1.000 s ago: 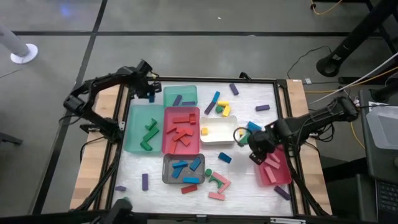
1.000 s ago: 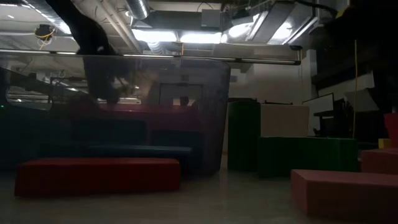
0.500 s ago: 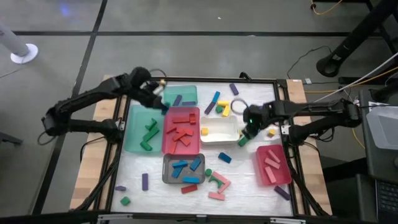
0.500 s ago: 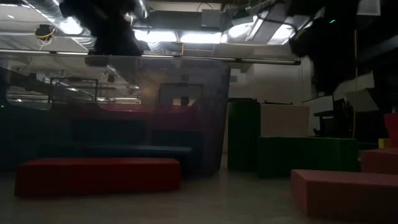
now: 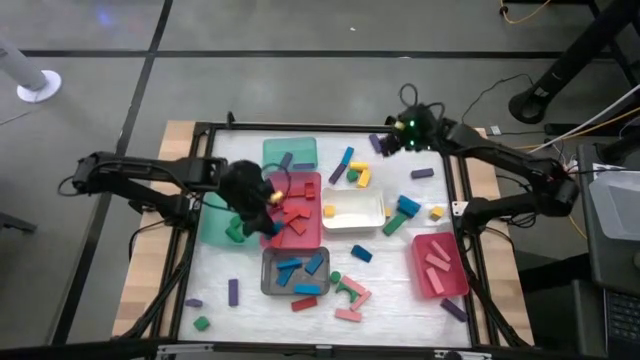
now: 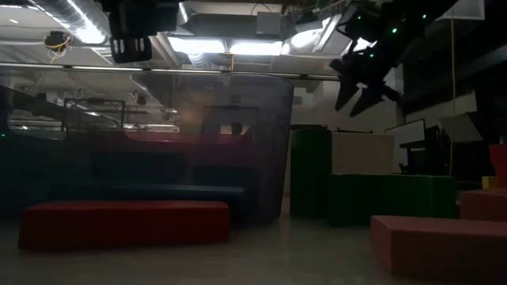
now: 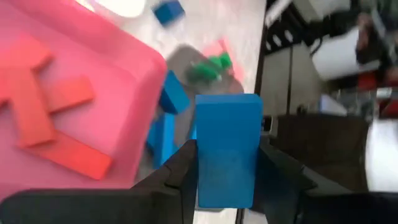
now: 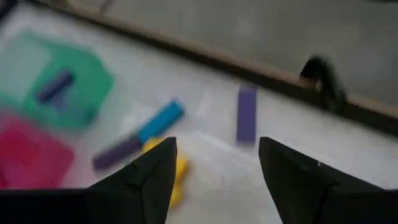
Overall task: Sort blocks
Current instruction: Put the blue block into the black bin
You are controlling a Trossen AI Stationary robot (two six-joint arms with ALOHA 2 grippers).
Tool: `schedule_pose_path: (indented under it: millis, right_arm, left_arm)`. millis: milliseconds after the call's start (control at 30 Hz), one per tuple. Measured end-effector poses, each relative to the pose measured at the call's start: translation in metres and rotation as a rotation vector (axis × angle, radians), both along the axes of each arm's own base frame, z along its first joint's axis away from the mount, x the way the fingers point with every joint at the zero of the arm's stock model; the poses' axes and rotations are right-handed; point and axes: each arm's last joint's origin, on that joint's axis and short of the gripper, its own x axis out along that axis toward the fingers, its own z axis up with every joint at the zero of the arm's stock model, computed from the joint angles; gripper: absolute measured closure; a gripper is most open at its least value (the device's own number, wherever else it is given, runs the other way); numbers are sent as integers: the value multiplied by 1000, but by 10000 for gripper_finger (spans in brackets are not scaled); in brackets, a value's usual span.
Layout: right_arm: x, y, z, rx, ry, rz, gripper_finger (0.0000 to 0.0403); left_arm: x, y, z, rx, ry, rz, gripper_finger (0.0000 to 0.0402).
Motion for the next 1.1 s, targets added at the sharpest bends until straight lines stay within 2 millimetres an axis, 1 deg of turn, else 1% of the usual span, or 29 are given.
schedule_pose_path:
  millis: [100, 200, 300, 533, 700, 867, 933, 1100]
  right_arm:
    - [1, -19, -3, -28, -40, -50, 174]
    - [5, -36, -15, -23, -37, -84, 174]
    - [13, -49, -35, 28, -20, -73, 174]
    - [34, -68, -81, 91, 31, -62, 174]
    - [42, -75, -105, 116, 60, -63, 174]
    - [44, -78, -122, 141, 107, -74, 174]
    - [44, -79, -125, 133, 131, -92, 174]
    - [43, -79, -131, 128, 164, -111, 174]
  left_arm:
    - [8, -14, -8, 10, 29, -52, 286]
    - [15, -25, -20, 31, 81, -85, 286]
    - [23, -36, -34, 38, 139, -122, 286]
    - [37, -53, -66, 48, 274, -175, 286]
    - [43, -62, -83, 51, 343, -202, 286]
    - [45, -63, -90, 60, 367, -211, 280]
    - [46, -63, -91, 70, 357, -226, 266]
    - [47, -63, -91, 82, 337, -239, 213]
